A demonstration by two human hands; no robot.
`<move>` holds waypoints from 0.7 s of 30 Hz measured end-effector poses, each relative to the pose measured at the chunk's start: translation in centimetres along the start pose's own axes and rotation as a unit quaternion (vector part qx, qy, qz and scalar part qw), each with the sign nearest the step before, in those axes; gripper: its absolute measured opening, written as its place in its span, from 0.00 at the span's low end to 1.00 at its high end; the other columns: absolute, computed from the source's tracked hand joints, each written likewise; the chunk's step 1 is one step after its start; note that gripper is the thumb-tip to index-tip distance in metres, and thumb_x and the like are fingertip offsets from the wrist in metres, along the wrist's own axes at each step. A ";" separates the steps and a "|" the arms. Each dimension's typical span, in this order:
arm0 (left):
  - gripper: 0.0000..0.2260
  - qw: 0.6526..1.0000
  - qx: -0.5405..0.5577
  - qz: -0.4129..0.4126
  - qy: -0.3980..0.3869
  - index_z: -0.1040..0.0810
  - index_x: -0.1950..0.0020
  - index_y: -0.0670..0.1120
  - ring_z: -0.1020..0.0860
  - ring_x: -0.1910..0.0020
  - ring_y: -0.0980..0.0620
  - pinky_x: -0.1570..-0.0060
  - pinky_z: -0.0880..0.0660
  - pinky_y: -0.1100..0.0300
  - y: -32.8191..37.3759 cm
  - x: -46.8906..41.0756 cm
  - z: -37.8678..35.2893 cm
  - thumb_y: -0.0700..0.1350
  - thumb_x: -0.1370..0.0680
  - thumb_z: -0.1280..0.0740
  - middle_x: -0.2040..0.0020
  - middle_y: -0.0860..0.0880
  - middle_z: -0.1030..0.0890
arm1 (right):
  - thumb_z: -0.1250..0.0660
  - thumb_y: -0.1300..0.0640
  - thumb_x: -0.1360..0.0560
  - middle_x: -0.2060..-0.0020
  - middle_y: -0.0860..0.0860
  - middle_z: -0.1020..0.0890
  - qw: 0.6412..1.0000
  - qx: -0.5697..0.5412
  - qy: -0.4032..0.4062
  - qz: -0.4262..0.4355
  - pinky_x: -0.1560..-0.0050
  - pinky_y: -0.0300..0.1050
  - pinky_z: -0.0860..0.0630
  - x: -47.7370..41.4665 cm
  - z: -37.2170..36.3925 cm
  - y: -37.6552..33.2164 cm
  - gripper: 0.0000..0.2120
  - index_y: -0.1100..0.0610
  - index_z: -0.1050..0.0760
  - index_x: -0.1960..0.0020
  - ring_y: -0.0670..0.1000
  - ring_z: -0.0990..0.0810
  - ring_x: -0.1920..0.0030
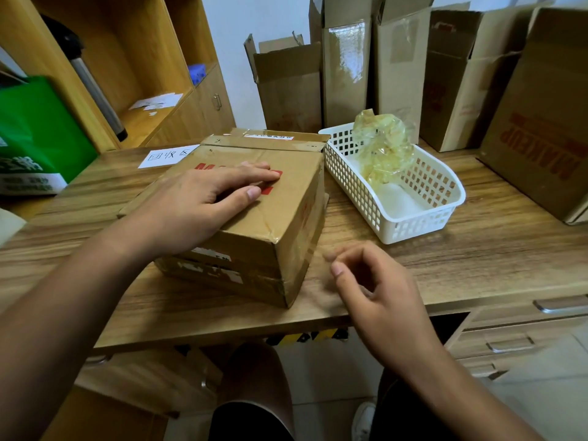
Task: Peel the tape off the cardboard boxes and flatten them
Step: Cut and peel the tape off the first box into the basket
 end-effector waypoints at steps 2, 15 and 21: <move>0.20 1.000 -0.004 0.003 0.001 0.35 0.29 0.74 0.38 0.26 0.67 0.29 0.34 0.42 0.1 0.1 0.0 0.65 0.21 0.48 0.28 0.75 0.35 | 0.33 0.57 0.21 0.53 0.43 0.16 0.999 -0.024 -0.004 -0.035 0.50 0.39 0.21 -0.7 0.0 0.6 0.03 0.49 0.24 0.52 0.43 0.16 0.50; 0.27 0.995 -0.061 0.072 0.039 0.35 0.25 0.69 0.37 0.25 0.58 0.31 0.35 0.49 0.1 -0.1 0.2 0.71 0.22 0.56 0.23 0.65 0.36 | 0.32 0.68 0.22 0.50 0.58 0.14 0.960 -0.263 -0.014 -0.095 0.45 0.48 0.18 -4.1 -2.2 1.1 0.07 0.59 0.27 0.52 0.54 0.15 0.44; 0.30 0.994 -0.093 0.008 0.048 0.34 0.25 0.67 0.35 0.25 0.59 0.31 0.31 0.43 1.5 0.4 0.9 0.73 0.23 0.58 0.25 0.65 0.33 | 0.34 0.70 0.21 0.52 0.64 0.15 0.949 -0.292 0.009 -0.120 0.49 0.45 0.17 -5.3 -2.2 1.4 0.07 0.61 0.30 0.53 0.57 0.13 0.49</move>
Point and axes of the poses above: each hand's wrist, its own x-axis away from the middle knuckle, its own z-axis out of the back of the hand, y = z × x, the point moved 6 cm from there along -x, towards the middle knuckle
